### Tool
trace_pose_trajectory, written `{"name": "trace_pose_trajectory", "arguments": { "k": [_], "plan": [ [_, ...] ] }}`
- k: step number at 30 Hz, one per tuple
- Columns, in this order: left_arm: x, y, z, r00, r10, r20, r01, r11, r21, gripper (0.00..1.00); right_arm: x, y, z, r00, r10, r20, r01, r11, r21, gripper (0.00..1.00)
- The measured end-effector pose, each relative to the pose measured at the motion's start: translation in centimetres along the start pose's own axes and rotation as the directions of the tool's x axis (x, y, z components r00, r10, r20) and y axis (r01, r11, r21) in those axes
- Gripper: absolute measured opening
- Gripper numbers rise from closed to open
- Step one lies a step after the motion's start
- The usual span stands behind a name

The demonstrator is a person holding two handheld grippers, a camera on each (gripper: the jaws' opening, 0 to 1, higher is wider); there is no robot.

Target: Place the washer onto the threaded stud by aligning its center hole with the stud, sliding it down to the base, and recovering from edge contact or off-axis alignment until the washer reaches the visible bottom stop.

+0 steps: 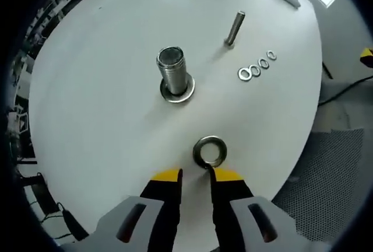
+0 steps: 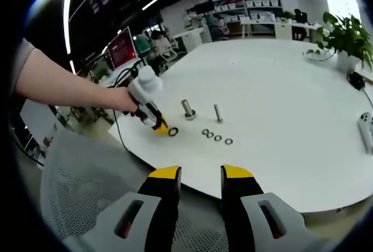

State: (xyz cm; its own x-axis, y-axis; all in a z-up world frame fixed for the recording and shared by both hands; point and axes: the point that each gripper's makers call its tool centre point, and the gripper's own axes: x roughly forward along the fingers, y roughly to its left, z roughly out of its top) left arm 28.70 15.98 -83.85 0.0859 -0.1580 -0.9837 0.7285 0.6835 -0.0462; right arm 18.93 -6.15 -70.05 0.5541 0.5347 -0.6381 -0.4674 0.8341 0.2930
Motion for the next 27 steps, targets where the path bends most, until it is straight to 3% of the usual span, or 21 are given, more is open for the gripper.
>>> {"name": "trace_pose_trajectory", "arguments": {
  "k": [6, 13, 21, 27],
  "plan": [
    [-0.1, -0.8, 0.8, 1.000, 0.001, 0.022, -0.001, 1.000, 0.009, 0.27, 0.0, 0.0, 0.0, 1.000, 0.000, 0.000, 0.000, 1.000, -0.001, 0.29],
    [0.5, -1.4, 2.2, 0.999, 0.028, 0.035, -0.029, 0.999, 0.046, 0.27, 0.0, 0.0, -0.1, 1.000, -0.002, -0.001, 0.002, 1.000, 0.000, 0.29],
    [0.5, -1.0, 2.0, 0.999, 0.039, 0.021, -0.040, 0.997, 0.067, 0.21, 0.0, 0.0, 0.0, 1.000, -0.002, -0.001, 0.002, 1.000, -0.001, 0.29],
    [0.3, 0.2, 0.9, 0.999, 0.046, -0.006, -0.046, 0.998, 0.035, 0.21, 0.0, 0.0, -0.1, 1.000, 0.000, -0.002, 0.000, 1.000, -0.002, 0.29]
  ]
}}
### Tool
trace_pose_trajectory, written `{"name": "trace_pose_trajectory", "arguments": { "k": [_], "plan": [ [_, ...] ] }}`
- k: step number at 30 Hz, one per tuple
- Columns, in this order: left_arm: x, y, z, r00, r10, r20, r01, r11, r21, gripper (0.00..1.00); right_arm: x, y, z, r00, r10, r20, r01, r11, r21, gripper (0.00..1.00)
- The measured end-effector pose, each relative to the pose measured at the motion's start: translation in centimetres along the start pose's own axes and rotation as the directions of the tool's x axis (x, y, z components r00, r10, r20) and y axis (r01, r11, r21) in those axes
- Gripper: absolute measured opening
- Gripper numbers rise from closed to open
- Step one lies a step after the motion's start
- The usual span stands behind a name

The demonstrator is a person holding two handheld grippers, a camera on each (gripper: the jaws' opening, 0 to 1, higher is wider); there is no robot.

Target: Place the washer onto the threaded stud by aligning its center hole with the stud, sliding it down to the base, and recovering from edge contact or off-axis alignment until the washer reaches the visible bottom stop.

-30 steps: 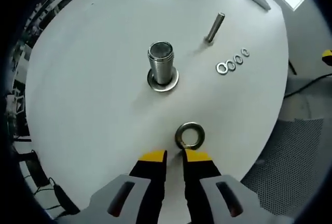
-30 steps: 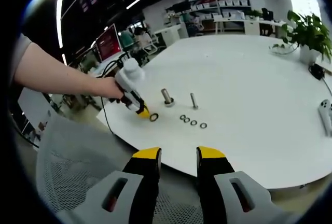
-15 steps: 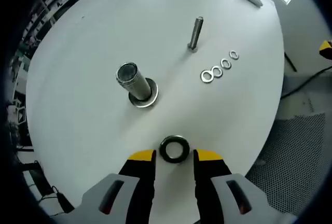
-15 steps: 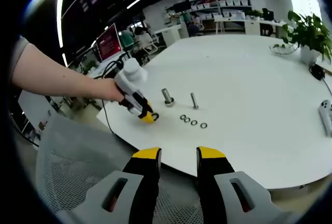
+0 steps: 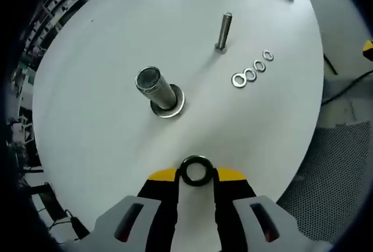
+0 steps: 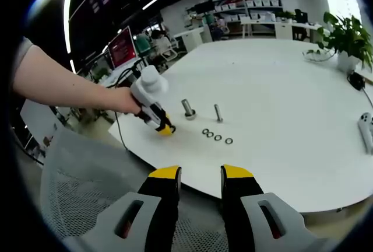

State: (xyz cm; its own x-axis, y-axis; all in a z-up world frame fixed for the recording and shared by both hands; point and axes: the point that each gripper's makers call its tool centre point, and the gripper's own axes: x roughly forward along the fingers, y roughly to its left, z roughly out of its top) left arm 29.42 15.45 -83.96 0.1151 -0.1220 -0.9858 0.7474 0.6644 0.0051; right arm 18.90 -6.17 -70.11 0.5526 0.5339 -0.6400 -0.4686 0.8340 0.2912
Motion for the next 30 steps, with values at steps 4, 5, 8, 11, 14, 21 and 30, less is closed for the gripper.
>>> {"name": "trace_pose_trajectory", "arguments": {
  "k": [4, 5, 8, 11, 14, 21, 30],
  "plan": [
    [0.00, -0.08, -0.02, 1.000, 0.001, 0.009, -0.001, 1.000, -0.023, 0.22, 0.00, -0.01, 0.01, 1.000, 0.000, 0.000, 0.000, 1.000, 0.000, 0.29],
    [0.02, -0.10, -0.01, 1.000, 0.004, 0.006, -0.003, 1.000, -0.023, 0.22, 0.00, 0.00, 0.00, 1.000, 0.000, 0.000, 0.000, 1.000, 0.000, 0.29],
    [0.03, -0.07, 0.00, 1.000, 0.005, 0.003, -0.004, 0.999, -0.038, 0.23, -0.02, -0.03, 0.03, 1.000, -0.001, 0.003, 0.001, 1.000, 0.003, 0.29],
    [0.12, -0.26, 0.04, 1.000, 0.002, -0.001, -0.002, 1.000, -0.025, 0.26, 0.00, -0.04, 0.04, 1.000, -0.001, 0.003, 0.001, 1.000, 0.002, 0.29],
    [0.09, -0.31, 0.05, 1.000, -0.002, -0.008, 0.001, 1.000, -0.024, 0.26, 0.00, -0.06, 0.05, 1.000, -0.003, 0.004, 0.003, 1.000, 0.004, 0.29],
    [0.09, -0.09, 0.06, 0.999, -0.001, -0.032, 0.001, 1.000, -0.020, 0.21, -0.03, -0.05, 0.02, 1.000, -0.004, 0.002, 0.004, 1.000, 0.004, 0.29],
    [-0.12, -0.12, -0.08, 1.000, 0.001, 0.008, -0.001, 1.000, -0.019, 0.19, 0.01, 0.04, -0.04, 1.000, 0.000, -0.003, 0.000, 1.000, -0.002, 0.29]
  ]
}}
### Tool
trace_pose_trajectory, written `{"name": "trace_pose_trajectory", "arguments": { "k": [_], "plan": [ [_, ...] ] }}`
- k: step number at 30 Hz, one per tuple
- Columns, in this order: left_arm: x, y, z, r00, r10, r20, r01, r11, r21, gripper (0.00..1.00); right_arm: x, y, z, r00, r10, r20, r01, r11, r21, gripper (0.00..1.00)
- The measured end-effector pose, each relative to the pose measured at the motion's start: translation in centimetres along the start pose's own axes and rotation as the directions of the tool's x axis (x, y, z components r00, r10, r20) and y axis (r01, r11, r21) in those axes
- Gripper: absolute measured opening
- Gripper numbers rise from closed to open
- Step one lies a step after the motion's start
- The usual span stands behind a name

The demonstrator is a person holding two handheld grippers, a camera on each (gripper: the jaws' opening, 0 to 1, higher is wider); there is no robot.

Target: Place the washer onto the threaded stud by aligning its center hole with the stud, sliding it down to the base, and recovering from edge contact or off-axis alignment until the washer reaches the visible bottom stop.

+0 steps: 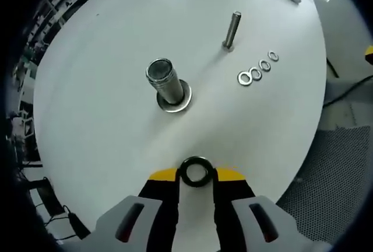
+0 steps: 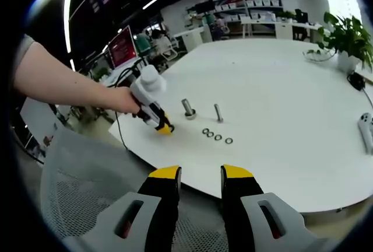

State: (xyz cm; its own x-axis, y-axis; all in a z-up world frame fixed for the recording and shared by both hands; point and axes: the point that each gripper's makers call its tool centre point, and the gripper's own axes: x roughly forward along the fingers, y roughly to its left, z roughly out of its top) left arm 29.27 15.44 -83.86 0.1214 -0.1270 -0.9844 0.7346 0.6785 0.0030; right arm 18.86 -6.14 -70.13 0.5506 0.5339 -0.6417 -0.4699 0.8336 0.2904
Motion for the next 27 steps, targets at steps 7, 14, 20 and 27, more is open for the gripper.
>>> {"name": "trace_pose_trajectory", "arguments": {
  "k": [7, 14, 20, 27],
  "plan": [
    [-0.2, 0.1, -0.7, 1.000, 0.000, -0.003, 0.000, 1.000, 0.012, 0.19, 0.0, 0.0, 0.0, 1.000, 0.001, -0.002, -0.001, 1.000, -0.002, 0.29],
    [-1.1, 0.7, 0.4, 0.999, 0.003, 0.050, -0.003, 1.000, -0.004, 0.19, 0.0, 0.0, 0.0, 1.000, 0.001, -0.001, -0.001, 1.000, -0.001, 0.29],
    [-2.4, 0.9, 1.8, 0.996, 0.005, 0.090, -0.006, 1.000, 0.012, 0.19, 0.0, 0.1, 0.0, 1.000, 0.003, -0.002, -0.003, 1.000, -0.002, 0.29],
    [-4.3, 1.8, 3.7, 0.987, 0.024, 0.158, -0.028, 0.999, 0.022, 0.19, 0.0, 0.1, 0.0, 1.000, 0.004, -0.001, -0.004, 1.000, -0.002, 0.29]
  ]
}}
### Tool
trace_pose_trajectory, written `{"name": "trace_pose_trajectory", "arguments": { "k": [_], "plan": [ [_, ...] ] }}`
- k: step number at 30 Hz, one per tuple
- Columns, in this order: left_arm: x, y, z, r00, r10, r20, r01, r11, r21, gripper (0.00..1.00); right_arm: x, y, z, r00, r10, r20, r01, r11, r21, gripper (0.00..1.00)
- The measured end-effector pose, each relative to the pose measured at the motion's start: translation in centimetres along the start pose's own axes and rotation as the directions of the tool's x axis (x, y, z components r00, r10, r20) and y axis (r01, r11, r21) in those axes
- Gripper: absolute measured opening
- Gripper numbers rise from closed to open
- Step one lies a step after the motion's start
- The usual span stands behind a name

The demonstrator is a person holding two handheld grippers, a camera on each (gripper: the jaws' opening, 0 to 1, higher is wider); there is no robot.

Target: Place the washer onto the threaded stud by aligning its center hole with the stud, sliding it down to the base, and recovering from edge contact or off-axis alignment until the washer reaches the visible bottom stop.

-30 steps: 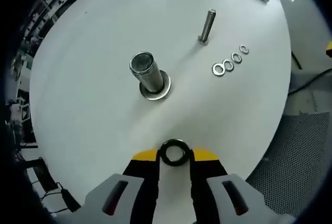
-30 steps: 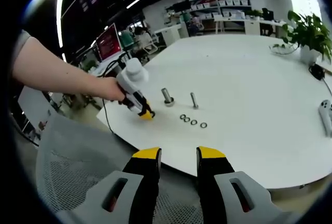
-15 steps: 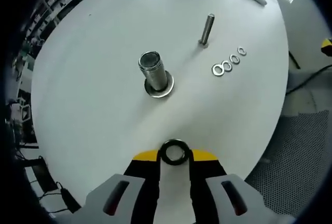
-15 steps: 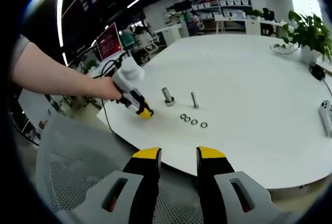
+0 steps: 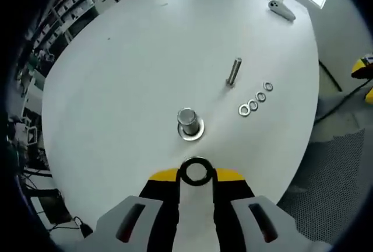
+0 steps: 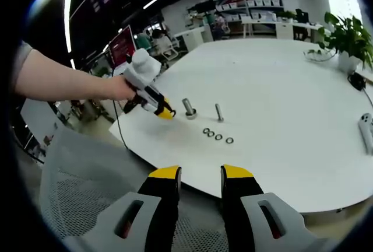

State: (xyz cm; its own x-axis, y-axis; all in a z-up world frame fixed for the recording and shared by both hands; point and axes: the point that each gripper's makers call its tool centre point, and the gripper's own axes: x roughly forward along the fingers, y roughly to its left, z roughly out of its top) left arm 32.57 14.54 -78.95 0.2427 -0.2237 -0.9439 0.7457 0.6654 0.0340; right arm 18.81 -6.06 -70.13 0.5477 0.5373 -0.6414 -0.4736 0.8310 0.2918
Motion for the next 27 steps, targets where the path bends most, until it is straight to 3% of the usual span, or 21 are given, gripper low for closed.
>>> {"name": "trace_pose_trajectory", "arguments": {
  "k": [6, 14, 27],
  "plan": [
    [-1.7, 0.1, 1.9, 0.999, -0.002, 0.052, 0.003, 1.000, -0.011, 0.19, 0.0, 0.0, 0.0, 1.000, 0.002, 0.002, -0.002, 1.000, 0.000, 0.29],
    [-2.2, -0.5, 4.1, 0.996, -0.004, 0.089, 0.004, 1.000, 0.007, 0.19, 0.0, 0.0, 0.1, 1.000, 0.002, 0.005, -0.002, 1.000, 0.002, 0.29],
    [-0.6, -0.6, 5.4, 0.998, -0.006, 0.058, 0.003, 0.998, 0.055, 0.19, 0.0, -0.1, 0.1, 1.000, 0.001, 0.007, -0.001, 1.000, 0.005, 0.29]
  ]
}}
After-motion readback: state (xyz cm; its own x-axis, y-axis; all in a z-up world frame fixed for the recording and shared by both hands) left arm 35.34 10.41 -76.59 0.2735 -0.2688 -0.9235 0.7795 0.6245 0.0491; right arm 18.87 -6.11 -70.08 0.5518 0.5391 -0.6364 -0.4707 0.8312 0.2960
